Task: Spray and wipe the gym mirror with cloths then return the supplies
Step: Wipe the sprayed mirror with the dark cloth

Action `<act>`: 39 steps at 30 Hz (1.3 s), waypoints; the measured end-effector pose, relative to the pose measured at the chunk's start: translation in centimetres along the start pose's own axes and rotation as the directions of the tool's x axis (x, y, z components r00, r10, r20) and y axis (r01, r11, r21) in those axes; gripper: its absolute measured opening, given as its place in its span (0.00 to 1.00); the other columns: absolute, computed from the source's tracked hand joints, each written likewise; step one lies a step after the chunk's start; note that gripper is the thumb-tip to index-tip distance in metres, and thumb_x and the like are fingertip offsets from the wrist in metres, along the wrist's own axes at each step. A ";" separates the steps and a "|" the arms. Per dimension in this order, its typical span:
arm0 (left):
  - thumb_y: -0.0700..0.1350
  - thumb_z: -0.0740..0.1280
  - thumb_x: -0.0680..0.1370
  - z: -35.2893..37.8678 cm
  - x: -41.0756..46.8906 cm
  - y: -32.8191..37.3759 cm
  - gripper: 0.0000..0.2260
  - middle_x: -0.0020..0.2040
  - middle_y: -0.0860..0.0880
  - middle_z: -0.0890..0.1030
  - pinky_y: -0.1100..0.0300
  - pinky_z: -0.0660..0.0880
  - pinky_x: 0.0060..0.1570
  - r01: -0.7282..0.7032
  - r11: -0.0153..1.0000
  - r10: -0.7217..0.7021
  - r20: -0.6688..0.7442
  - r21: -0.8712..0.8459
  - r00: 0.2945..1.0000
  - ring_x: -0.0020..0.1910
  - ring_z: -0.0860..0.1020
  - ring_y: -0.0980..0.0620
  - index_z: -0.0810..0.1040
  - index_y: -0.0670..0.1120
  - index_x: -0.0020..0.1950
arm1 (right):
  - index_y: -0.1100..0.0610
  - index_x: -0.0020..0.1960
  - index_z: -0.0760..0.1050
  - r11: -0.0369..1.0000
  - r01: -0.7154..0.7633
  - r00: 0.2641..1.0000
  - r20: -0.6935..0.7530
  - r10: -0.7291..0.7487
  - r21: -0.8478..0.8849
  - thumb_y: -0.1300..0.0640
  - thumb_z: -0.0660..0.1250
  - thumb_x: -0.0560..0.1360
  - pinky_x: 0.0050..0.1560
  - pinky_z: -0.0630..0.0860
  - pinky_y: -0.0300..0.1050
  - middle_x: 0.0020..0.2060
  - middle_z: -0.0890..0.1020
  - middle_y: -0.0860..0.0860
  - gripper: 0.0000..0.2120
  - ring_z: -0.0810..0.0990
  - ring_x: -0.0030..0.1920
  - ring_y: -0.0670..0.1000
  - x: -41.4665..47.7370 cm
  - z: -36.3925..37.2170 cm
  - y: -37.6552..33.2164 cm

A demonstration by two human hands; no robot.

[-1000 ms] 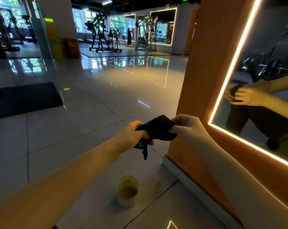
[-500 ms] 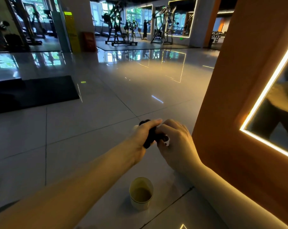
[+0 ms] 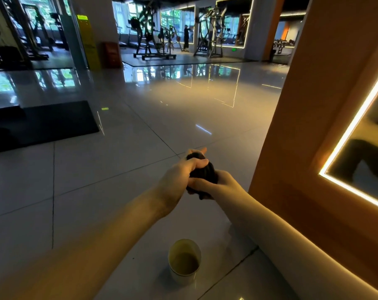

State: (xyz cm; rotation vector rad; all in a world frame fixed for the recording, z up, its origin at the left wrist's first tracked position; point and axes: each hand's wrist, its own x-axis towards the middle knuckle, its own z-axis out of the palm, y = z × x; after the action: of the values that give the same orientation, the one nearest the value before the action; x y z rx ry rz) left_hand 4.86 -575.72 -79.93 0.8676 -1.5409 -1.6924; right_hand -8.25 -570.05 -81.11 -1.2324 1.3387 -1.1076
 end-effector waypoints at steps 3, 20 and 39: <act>0.47 0.59 0.86 0.1 0.0 0.2 0.10 0.71 0.48 0.75 0.58 0.76 0.58 0.019 0.999 -0.020 0.038 0.029 0.999 0.66 0.76 0.50 0.74 0.56 0.65 | 0.57 0.51 0.81 0.999 -0.022 0.998 -0.053 0.023 0.028 0.59 0.71 0.78 0.53 0.79 0.49 0.40 0.85 0.51 0.03 0.82 0.45 0.51 0.6 0.0 0.3; 0.61 0.83 0.63 -4.2 -0.4 -7.6 0.35 0.63 0.39 0.82 0.35 0.77 0.63 -0.322 -0.264 0.360 0.402 0.909 0.842 0.64 0.81 0.39 0.81 0.40 0.60 | 0.65 0.53 0.79 0.726 -0.135 0.930 0.167 0.328 -0.675 0.52 0.66 0.78 0.48 0.78 0.53 0.41 0.80 0.55 0.15 0.77 0.41 0.52 3.1 0.5 2.0; 0.49 0.61 0.85 -1.3 -1.3 -5.7 0.10 0.52 0.48 0.85 0.60 0.68 0.41 -0.141 0.018 0.401 0.122 0.990 0.908 0.49 0.84 0.48 0.80 0.47 0.58 | 0.52 0.58 0.78 0.951 -0.005 0.838 -0.517 0.174 0.310 0.44 0.73 0.76 0.48 0.79 0.44 0.51 0.84 0.53 0.17 0.83 0.52 0.51 0.5 7.5 3.3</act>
State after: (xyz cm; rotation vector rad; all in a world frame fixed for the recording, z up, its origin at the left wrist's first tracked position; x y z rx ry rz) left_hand 6.36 -574.90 -85.70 1.1592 -2.4852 0.1031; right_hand -1.22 -570.42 -85.34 -0.6398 1.5473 -1.5979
